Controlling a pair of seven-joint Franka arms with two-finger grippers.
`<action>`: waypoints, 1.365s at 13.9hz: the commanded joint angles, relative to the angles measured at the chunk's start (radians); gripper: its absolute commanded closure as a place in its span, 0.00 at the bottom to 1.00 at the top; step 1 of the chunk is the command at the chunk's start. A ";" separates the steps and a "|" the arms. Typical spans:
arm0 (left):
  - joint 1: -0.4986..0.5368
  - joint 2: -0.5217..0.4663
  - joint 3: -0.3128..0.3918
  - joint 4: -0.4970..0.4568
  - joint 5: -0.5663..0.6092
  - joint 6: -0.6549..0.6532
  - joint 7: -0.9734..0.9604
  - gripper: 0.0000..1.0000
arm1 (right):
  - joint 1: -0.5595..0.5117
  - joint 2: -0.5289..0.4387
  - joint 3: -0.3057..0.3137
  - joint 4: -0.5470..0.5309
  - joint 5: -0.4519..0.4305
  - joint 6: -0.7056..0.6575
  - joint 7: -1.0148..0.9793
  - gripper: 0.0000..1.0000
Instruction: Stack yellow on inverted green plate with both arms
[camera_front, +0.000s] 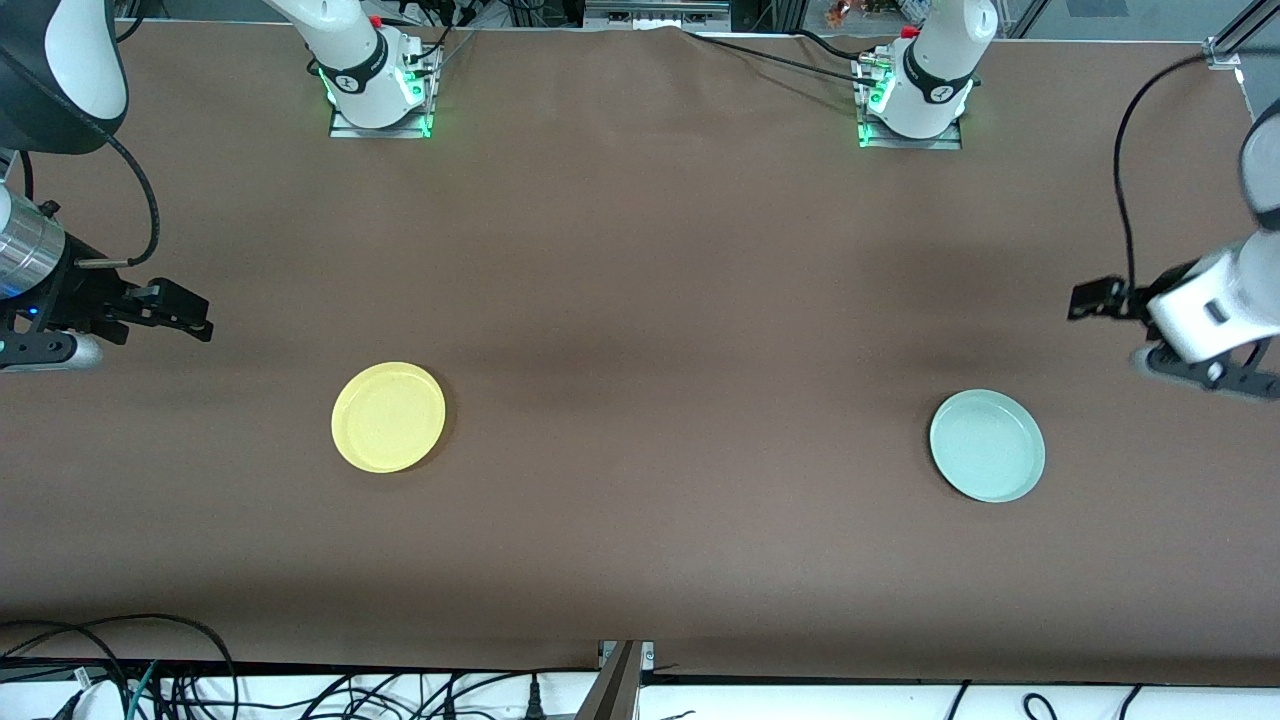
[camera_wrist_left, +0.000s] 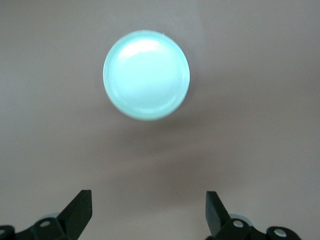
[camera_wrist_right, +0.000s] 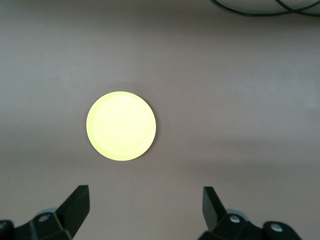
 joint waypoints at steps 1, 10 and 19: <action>0.009 0.122 -0.004 0.065 0.006 0.118 0.144 0.00 | 0.026 -0.013 0.010 0.004 -0.017 -0.050 0.001 0.00; 0.109 0.396 -0.005 0.063 -0.008 0.477 0.521 0.00 | 0.047 -0.032 0.007 0.013 -0.045 -0.161 -0.155 0.00; 0.120 0.506 -0.016 0.065 -0.011 0.569 0.532 0.00 | 0.039 -0.006 0.002 0.002 0.070 -0.152 -0.149 0.00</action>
